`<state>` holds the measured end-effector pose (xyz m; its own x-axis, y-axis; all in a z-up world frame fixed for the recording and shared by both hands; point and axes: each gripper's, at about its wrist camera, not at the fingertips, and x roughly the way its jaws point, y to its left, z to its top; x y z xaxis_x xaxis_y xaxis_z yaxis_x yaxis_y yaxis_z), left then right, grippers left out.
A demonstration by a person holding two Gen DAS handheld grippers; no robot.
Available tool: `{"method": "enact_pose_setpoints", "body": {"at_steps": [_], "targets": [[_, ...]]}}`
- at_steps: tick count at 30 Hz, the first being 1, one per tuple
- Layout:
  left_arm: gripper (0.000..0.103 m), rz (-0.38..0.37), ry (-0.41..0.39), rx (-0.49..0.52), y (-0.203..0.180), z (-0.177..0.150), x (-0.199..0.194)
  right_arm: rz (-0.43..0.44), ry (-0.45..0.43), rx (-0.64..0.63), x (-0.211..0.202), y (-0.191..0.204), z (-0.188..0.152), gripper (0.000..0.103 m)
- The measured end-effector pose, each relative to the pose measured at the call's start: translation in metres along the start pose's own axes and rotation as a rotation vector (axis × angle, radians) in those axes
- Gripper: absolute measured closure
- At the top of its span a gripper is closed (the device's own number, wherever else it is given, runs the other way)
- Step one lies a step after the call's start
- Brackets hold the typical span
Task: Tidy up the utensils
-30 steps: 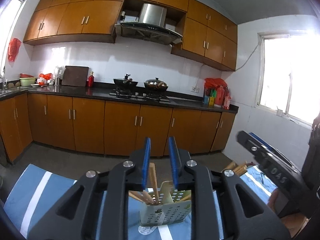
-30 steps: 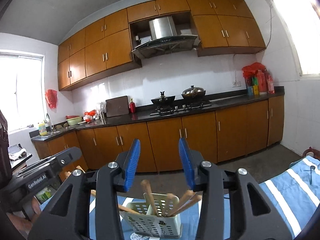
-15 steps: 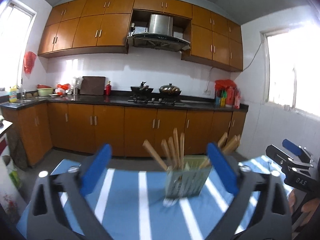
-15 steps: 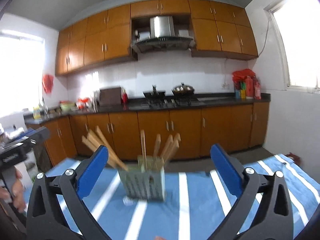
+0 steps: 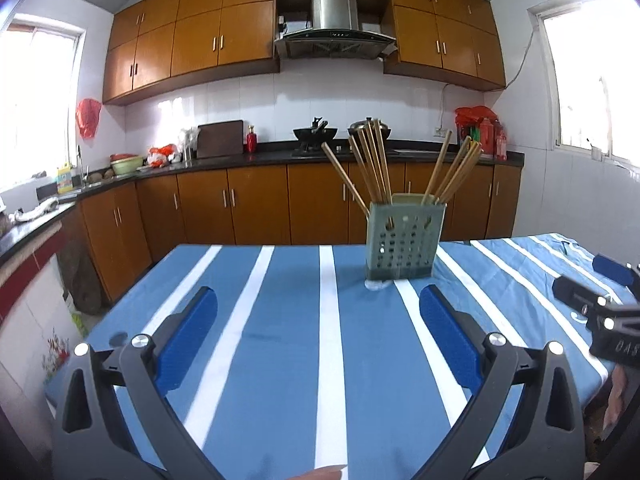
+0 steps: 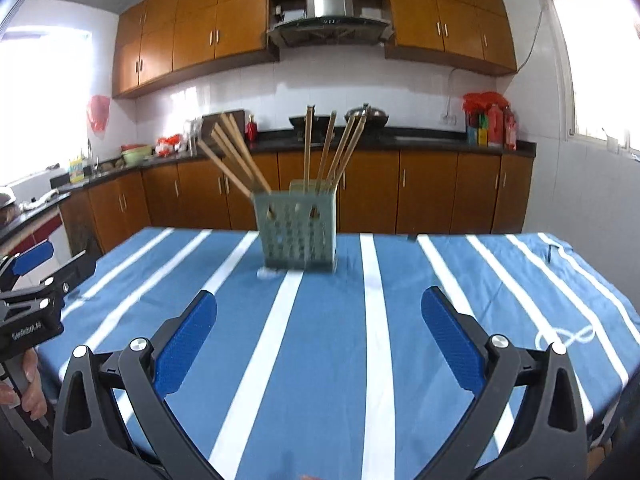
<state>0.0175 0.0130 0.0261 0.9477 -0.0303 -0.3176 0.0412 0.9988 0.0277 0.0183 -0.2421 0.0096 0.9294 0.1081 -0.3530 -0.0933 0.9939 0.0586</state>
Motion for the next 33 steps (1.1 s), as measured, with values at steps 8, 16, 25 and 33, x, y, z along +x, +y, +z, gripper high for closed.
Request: {"method": "enact_pose_setpoints", "body": {"at_steps": [8,16,25,33], "targets": [[0.004,-0.013,0.031,-0.002,-0.006,-0.020,-0.005,-0.006,0.032,0.050,-0.007,-0.003,-0.025,0.002],[0.004,-0.014,0.075,0.000,-0.010,-0.033,0.000,-0.035,0.052,0.068,-0.004,-0.004,-0.035,0.002],[0.004,-0.021,0.084,-0.017,-0.011,-0.036,0.003,-0.041,0.059,0.058,-0.004,-0.002,-0.038,0.002],[0.004,-0.028,0.085,-0.025,-0.012,-0.036,0.004,-0.042,0.058,0.058,-0.004,-0.002,-0.039,0.002]]}}
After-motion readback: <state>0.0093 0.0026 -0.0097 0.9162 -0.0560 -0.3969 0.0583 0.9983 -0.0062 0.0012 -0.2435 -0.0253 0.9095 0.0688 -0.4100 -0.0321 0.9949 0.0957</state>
